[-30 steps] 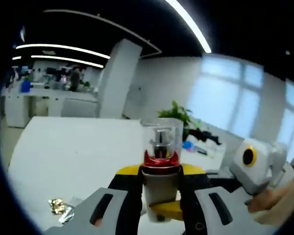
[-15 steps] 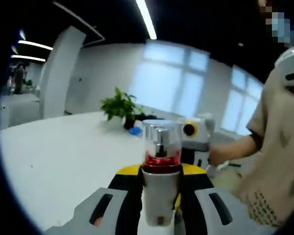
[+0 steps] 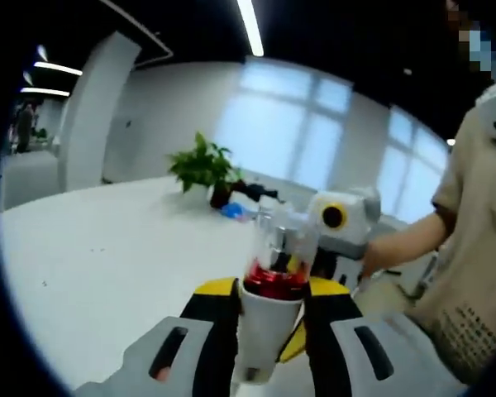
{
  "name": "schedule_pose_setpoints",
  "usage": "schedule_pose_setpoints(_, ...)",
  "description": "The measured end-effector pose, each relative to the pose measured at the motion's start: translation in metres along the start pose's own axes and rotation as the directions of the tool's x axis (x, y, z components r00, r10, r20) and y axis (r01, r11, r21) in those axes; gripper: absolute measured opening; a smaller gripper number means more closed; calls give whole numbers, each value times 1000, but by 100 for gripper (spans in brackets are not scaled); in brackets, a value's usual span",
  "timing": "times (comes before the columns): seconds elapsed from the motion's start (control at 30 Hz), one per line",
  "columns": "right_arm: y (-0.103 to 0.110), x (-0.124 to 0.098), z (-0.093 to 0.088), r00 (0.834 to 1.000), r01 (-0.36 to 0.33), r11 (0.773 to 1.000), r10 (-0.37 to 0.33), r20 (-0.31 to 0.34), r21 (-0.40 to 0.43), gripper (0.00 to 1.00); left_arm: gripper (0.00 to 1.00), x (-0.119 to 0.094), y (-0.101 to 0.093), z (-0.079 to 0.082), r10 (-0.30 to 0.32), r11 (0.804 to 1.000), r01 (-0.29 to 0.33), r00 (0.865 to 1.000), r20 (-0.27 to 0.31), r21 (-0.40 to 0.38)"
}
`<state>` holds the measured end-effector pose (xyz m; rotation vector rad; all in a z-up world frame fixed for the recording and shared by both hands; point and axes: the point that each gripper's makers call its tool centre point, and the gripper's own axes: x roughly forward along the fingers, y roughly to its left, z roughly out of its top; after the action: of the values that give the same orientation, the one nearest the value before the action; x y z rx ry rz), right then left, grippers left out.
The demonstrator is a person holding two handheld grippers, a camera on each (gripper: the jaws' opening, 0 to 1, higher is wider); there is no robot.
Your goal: Arrange the skincare products in the storage area until every visible bottle or jar stands upright without overlapping.
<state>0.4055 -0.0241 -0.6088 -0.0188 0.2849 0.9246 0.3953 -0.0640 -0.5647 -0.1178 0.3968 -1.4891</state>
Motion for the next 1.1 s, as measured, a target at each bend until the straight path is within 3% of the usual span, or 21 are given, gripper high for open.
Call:
schedule_pose_setpoints(0.13, -12, 8, -16, 998, 20, 999, -22, -52, -39, 31, 27, 6, 15, -15, -1, 1000, 1, 1000, -30, -9)
schedule_pose_setpoints(0.27, -24, 13, -23, 998, 31, 998, -33, -47, -60, 31, 28, 11, 29, -22, 9, 1000, -10, 1000, -23, -25)
schedule_pose_setpoints(0.57, -51, 27, -59, 988, 32, 988, -53, -142, -149, 31, 29, 24, 55, -49, 33, 999, -35, 997, -71, -28)
schedule_pose_setpoints(0.77, -63, 34, -75, 982, 63, 987, -87, -165, -150, 31, 30, 30, 71, -62, 49, 998, -54, 995, -92, -44)
schedule_pose_setpoints(1.1, -71, 35, -93, 975, 86, 987, -112, -192, -137, 31, 30, 36, 81, -78, 62, 997, -69, 990, -130, -46)
